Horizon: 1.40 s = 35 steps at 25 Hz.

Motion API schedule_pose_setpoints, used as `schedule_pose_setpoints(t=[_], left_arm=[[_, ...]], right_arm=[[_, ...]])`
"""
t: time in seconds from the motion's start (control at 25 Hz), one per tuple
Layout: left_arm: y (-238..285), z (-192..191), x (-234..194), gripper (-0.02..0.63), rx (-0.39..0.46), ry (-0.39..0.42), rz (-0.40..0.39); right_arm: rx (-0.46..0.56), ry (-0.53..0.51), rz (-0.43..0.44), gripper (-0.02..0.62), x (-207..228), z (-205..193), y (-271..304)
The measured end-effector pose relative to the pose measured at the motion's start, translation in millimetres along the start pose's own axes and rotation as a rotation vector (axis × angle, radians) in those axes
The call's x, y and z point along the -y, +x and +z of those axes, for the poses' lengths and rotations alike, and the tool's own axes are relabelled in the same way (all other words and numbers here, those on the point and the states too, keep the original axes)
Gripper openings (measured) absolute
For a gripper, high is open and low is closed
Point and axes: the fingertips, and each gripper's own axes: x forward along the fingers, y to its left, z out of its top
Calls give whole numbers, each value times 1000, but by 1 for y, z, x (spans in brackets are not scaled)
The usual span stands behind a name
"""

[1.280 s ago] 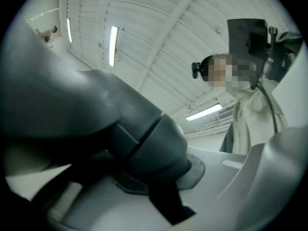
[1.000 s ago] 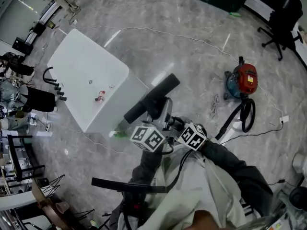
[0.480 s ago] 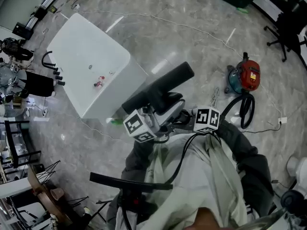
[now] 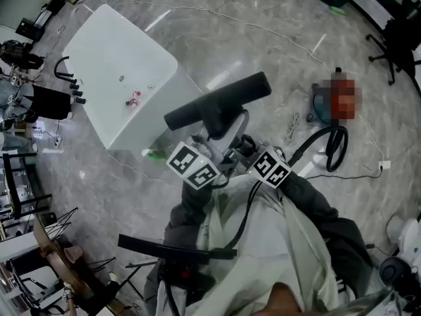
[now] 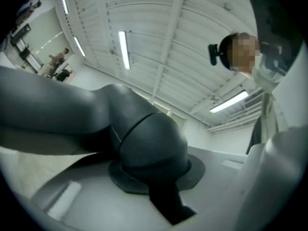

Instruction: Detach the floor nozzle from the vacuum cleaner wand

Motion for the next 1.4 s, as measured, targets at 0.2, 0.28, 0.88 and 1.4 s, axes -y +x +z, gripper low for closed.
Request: schedule_pose_setpoints(t=[0.2, 0.28, 0.88, 1.4], left_arm=[[-9, 13, 58, 74, 83, 25, -399], [-8, 12, 56, 74, 84, -1, -416], [-11, 4, 29, 72, 35, -8, -223], [-11, -16, -29, 71, -22, -117, 173]], right_arm=[[18, -29, 569, 38, -49, 3, -37], [6, -1, 671, 38, -56, 4, -41], [-2, -8, 196, 38, -28, -1, -10], [-106, 74, -117, 37, -2, -18, 5]])
